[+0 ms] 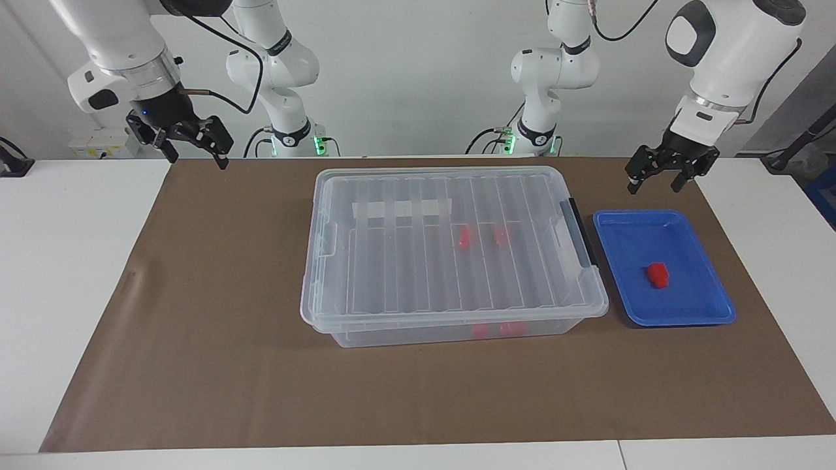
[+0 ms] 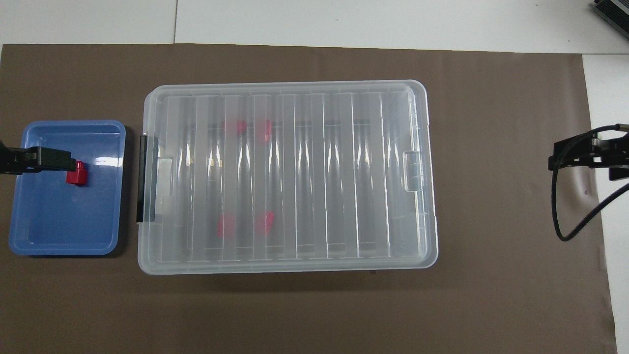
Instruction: Place red block in blue tray from box
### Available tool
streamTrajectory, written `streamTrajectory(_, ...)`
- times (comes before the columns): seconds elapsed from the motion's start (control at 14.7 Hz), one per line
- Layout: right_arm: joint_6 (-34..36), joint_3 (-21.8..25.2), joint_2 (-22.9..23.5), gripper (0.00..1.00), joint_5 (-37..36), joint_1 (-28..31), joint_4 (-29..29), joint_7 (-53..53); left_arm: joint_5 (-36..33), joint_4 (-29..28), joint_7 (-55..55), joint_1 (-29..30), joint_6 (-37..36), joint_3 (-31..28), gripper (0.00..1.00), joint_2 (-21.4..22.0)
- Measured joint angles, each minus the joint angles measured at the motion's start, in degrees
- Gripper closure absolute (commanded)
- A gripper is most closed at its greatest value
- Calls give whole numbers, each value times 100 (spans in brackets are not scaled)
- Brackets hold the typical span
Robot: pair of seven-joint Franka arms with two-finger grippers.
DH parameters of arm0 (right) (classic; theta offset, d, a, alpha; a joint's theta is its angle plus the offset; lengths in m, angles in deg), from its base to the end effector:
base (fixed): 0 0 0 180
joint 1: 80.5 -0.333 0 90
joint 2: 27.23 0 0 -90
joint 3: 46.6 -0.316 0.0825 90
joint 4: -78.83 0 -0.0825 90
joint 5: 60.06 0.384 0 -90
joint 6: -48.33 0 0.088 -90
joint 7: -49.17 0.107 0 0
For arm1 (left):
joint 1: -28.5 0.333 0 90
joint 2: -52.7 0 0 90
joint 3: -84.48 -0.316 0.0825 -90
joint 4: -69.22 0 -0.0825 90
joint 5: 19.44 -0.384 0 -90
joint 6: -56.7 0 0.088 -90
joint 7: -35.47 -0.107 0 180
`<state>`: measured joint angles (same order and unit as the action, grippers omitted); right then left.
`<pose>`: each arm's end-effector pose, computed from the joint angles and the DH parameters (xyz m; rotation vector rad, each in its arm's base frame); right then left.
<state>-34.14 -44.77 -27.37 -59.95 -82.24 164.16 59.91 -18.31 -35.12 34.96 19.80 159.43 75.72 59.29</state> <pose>0.5403 -0.0006 0.6526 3.1243 -0.2958 -0.0745 0.5346 0.0028 0.5867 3.1022 -0.0071 0.1331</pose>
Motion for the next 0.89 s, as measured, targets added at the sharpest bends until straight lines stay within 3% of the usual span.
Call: streamTrajectory(0.89,-126,15,-65,0,-3,12,189,-9,0,0,1,0,0,0,0,0)
